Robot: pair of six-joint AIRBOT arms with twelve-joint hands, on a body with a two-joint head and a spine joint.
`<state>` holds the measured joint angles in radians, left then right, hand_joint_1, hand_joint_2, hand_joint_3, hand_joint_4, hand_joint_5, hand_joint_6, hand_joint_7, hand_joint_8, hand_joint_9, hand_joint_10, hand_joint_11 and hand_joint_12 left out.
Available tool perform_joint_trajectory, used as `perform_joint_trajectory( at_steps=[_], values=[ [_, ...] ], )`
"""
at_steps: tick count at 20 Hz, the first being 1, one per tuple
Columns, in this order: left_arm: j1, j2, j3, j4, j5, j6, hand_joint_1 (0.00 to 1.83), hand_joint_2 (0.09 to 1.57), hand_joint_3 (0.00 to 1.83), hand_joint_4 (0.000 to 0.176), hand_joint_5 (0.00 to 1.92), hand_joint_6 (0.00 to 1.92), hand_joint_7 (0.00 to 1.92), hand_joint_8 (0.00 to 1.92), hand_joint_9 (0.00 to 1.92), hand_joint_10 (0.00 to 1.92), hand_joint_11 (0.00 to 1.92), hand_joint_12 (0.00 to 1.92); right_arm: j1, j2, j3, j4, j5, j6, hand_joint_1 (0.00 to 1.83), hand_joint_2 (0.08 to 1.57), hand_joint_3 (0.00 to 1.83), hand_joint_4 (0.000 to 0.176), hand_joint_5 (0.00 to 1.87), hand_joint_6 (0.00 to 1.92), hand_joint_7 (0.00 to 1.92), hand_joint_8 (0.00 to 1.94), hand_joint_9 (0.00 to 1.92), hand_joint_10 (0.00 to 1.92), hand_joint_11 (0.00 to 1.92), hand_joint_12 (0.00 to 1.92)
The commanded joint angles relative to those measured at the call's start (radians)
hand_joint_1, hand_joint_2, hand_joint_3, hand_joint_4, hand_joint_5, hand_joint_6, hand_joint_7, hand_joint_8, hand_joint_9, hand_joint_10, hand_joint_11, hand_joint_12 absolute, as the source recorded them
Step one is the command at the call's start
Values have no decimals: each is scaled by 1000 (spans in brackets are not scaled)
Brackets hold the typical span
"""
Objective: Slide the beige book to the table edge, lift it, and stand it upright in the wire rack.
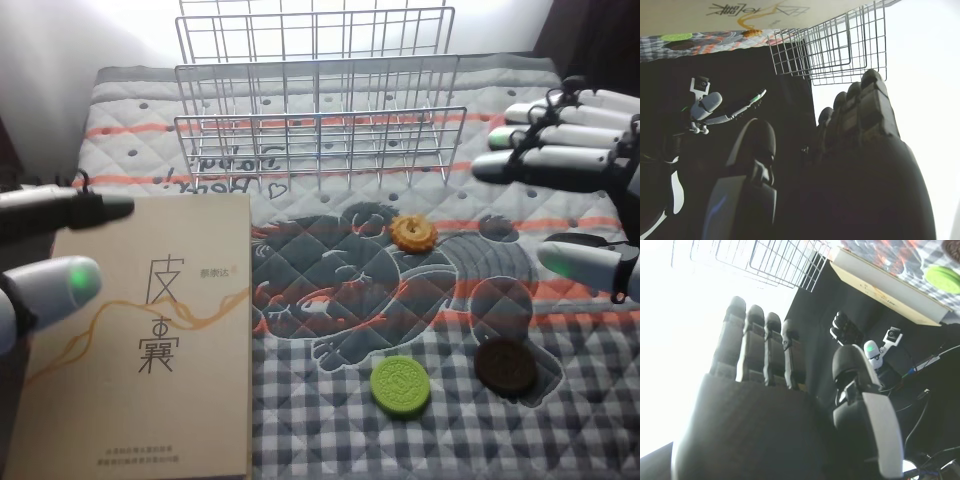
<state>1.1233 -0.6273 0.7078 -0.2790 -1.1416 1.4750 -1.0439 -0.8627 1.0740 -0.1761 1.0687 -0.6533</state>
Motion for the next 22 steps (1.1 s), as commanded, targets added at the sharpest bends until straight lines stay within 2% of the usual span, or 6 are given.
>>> perform_joint_trajectory(
  at_steps=[1,8,13,14,16,22],
  values=[
    [1,5,-4,-7,-132,-4,64,1432,9,48,470,5,430,1,313,14,0,703,21,0,2,8,118,12,298,1385,12,32,411,6,331,2,200,11,91,383],
    [86,45,-40,-54,-240,-4,0,1435,2,76,390,0,371,0,247,0,0,527,198,-93,46,-277,20,166,223,1472,5,0,261,1,259,2,245,1,298,35],
    [146,55,-58,-103,-346,-4,0,1387,0,148,99,2,115,2,121,3,0,169,338,-211,121,-600,-165,349,124,1491,6,0,289,0,270,1,222,0,425,50],
    [154,55,-58,-106,-353,-4,0,1378,0,56,193,25,138,11,96,13,0,62,356,-229,131,-652,-184,377,136,1501,4,0,291,1,281,3,231,3,465,69],
    [160,52,-58,-109,-357,-4,0,1376,0,17,246,11,154,2,75,3,0,9,390,-257,143,-748,-220,422,109,1507,4,0,234,0,234,0,198,0,435,65],
    [161,45,-53,-111,-352,-6,0,1376,0,9,235,11,135,3,16,6,0,0,440,-345,205,-949,-274,551,7,1519,0,0,237,0,248,1,215,0,120,761]
  ],
)
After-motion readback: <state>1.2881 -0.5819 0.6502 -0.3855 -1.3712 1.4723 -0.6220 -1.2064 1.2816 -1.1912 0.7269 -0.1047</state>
